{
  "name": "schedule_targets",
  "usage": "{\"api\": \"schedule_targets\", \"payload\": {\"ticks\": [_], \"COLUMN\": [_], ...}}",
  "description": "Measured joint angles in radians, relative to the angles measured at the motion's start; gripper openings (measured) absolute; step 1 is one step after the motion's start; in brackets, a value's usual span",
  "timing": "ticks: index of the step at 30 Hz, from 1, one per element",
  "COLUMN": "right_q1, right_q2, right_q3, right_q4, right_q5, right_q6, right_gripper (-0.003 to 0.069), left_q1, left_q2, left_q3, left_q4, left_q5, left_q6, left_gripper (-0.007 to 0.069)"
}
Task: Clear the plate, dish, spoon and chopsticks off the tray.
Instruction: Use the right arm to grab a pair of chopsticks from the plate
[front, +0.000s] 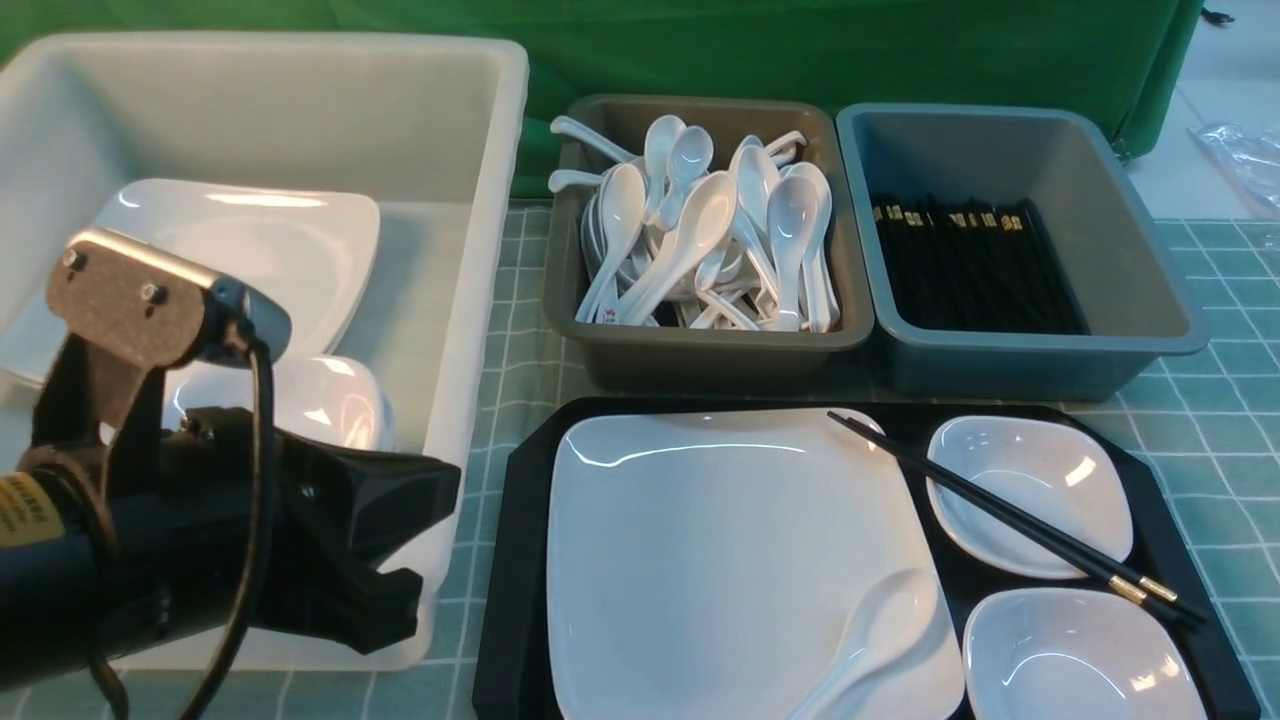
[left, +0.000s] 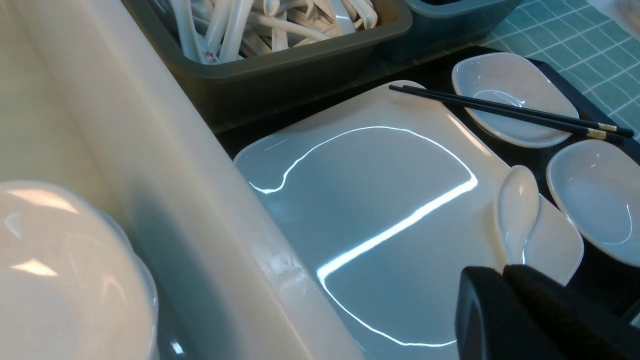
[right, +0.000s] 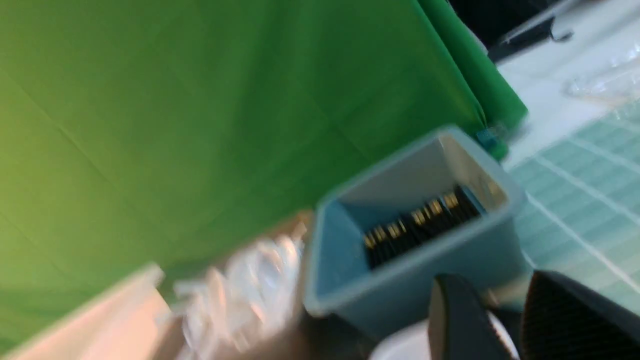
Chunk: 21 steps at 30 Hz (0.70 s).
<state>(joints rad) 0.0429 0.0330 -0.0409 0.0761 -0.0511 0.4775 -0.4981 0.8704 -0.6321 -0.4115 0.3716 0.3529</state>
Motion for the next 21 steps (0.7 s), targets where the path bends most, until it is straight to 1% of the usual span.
{"api": "schedule_targets", "payload": {"ticks": [2,3,4,7,9,13,14,17,21], "right_q1": [0.038,0.058,0.08,0.189,0.252,0.301,0.309,0.308,0.275], "right_q2": [0.084,0.131,0.186,0.465,0.676,0.911,1.028,1.183,1.343], "right_q3": [-0.095,-0.142,-0.192,-0.416,-0.565,-0.705,-0.763,-0.855,-0.948], "right_q4": [0.0,0.0,0.0,0.0,0.0,0.0,0.001,0.0,0.002], "right_q5": [0.161,0.206,0.279,0.52,0.651,0.74,0.76,0.787,0.822], "right_q6": [-0.097,-0.135,-0.215,-0.41,-0.492,-0.597,-0.641,-0.716,-0.804], "right_gripper": [0.0223,0.0222,0.0221,0.022,0.022,0.0221,0.0227,0.0248,0.029], "left_q1": [0.0,0.0,0.0,0.0,0.0,0.0,0.0,0.0,0.0], "left_q2": [0.0,0.0,0.0,0.0,-0.004,-0.014,-0.023,-0.056,-0.104], "left_q3": [0.0,0.0,0.0,0.0,0.0,0.0,0.0,0.0,0.0], "left_q4": [-0.003,-0.008,-0.011,-0.026,-0.029,-0.034,-0.037,-0.039,-0.041], "left_q5": [-0.001,-0.001,-0.001,0.0,0.011,0.051,0.068,0.093,0.1], "left_q6": [0.0,0.001,0.001,0.001,0.009,0.033,0.043,0.07,0.102], "left_gripper": [0.0017,0.0017,0.0017,0.0017,0.0017,0.0017,0.0017,0.0017,0.0017]}}
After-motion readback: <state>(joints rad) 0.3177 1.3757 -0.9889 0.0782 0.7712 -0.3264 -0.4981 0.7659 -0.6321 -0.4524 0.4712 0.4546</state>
